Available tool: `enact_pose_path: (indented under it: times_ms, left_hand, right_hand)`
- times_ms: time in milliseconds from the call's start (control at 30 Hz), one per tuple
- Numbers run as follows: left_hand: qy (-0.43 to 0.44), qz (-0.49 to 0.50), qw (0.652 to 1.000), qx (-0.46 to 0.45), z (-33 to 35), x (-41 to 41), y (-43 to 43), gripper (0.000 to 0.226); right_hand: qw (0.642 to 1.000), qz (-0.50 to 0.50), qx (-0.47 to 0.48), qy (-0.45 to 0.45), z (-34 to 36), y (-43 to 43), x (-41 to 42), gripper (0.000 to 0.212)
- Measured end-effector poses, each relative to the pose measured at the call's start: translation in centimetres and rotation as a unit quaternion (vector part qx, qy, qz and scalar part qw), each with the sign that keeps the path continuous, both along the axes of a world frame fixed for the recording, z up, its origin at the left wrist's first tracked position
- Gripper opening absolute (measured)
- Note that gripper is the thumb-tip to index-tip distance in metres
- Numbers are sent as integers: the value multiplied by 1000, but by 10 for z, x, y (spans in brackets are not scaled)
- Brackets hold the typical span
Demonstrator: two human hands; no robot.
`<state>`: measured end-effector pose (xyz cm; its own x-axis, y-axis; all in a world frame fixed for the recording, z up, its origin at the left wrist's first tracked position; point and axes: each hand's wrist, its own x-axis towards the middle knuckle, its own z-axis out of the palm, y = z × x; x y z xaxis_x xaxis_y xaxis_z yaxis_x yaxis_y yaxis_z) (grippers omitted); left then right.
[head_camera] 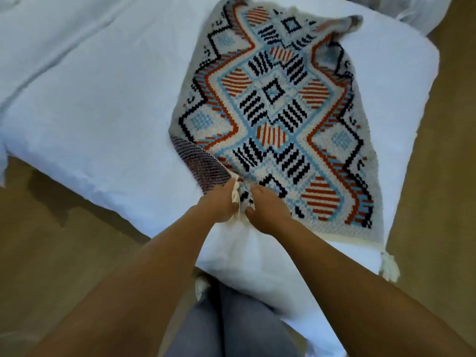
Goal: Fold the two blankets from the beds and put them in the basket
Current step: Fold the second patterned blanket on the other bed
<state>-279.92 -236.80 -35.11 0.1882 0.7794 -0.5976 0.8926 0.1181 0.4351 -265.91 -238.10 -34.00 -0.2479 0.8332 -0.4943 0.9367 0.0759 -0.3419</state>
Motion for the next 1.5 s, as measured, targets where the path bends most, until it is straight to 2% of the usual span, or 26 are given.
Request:
enact_pose_path:
  times_ms: [100,267,367,433,533,633,733,867,1000,1133,1233,1333,1500]
  left_hand:
    - [-23,39,999,-29,-24,6,24,69]
    - [-53,127,988,-71,-53,18,55,77]
    - [-46,168,980,-100,-65,21,71,66]
    - [-34,174,978,-110,-69,22,77,54]
    - [-57,210,975,-43,-65,16,79,30]
    - [-76,293,952,49,-53,-4,74,12]
    - [-79,341,933,84,-44,-45,65,26]
    - [-61,332,937,90,-40,-118,45,28]
    - [-36,311,946,85,-44,-205,14,33]
    - [6,293,955,38,-59,-272,-21,23]
    - [30,281,959,-28,-73,-285,-33,6]
    - [68,255,959,-103,-79,-277,-27,27]
    - [46,164,982,-80,-69,-242,-10,41]
  right_hand:
    - [1000,-5,-27,14,-22,22,-2,60]
    - [998,-6,-68,16,-48,52,-6,58]
    - [997,-1,-80,22,-58,65,-10,49]
    - [996,2,-93,15,-62,72,-12,52]
    - [996,1,-94,4,-65,80,-17,51]
    - [995,6,-98,-4,-62,83,-33,54]
    - [994,52,-100,2,-58,80,-64,68]
    - [987,104,-120,2,-56,62,-121,81]
    - [985,119,-126,-7,-65,26,-193,77]
    - [984,100,-145,-21,-76,-2,-251,75]
    - [979,90,-180,-39,-83,-9,-269,73]
    - [978,83,-180,-58,-80,-10,-269,71]
    - [987,25,-150,-44,-63,-7,-254,65]
